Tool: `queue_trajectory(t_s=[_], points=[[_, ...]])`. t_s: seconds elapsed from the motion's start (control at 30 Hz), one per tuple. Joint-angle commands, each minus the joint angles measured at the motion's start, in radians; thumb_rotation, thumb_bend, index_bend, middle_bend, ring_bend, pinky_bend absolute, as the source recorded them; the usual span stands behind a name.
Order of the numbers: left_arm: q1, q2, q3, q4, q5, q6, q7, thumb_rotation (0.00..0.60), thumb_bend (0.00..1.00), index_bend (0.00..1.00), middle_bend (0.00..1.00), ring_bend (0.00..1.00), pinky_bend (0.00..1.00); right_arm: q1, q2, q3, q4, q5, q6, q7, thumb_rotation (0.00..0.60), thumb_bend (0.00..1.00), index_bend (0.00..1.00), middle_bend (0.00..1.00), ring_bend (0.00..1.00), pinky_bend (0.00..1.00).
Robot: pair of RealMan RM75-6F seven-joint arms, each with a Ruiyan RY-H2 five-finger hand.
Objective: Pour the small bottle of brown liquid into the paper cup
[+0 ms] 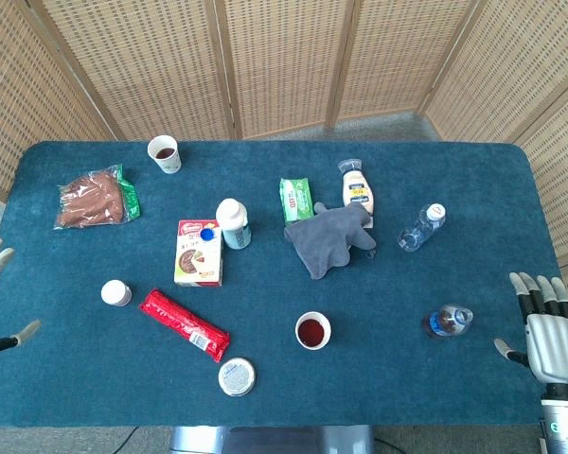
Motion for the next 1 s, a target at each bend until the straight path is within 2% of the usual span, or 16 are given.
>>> queue_trajectory(t_s=[0.03,0.23,0.43,0.67,0.8,1.0], points=[[0.002,0.000,-0.001,0.000,-0.001,0.003,0.000,0.600,0.19,0.00,0.00,0.00,0.00,0.001,0.000,-0.001,0.001,-0.001,-0.002,0.002,0.600,0.00,0.00,0.00,0.00,0.00],[0.001,-0.001,-0.002,0.000,0.000,0.005,-0.001,0.600,0.19,0.00,0.00,0.00,0.00,0.004,0.008,-0.006,-0.004,-0.005,-0.018,0.034,0.600,0.00,0.00,0.00,0.00,0.00],[-0.002,-0.004,-0.006,0.003,-0.002,0.005,0.000,0.600,0.19,0.00,0.00,0.00,0.00,0.008,0.034,-0.006,-0.002,-0.016,-0.035,0.138,0.600,0.00,0.00,0.00,0.00,0.00],[-0.001,-0.010,-0.006,-0.005,0.004,0.012,0.019,0.600,0.19,0.00,0.00,0.00,0.00,0.023,0.043,-0.038,0.115,-0.108,-0.064,0.463,0.600,0.00,0.00,0.00,0.00,0.00],[0.000,-0.013,-0.002,-0.009,0.010,0.013,0.030,0.600,0.19,0.00,0.00,0.00,0.00,0.045,0.022,-0.064,0.227,-0.187,-0.062,0.721,0.600,0.00,0.00,0.00,0.00,0.00],[0.000,-0.017,-0.003,-0.011,0.009,0.014,0.038,0.600,0.19,0.00,0.00,0.00,0.00,0.060,-0.030,-0.095,0.381,-0.261,-0.016,0.982,0.600,0.00,0.00,0.00,0.00,0.00]])
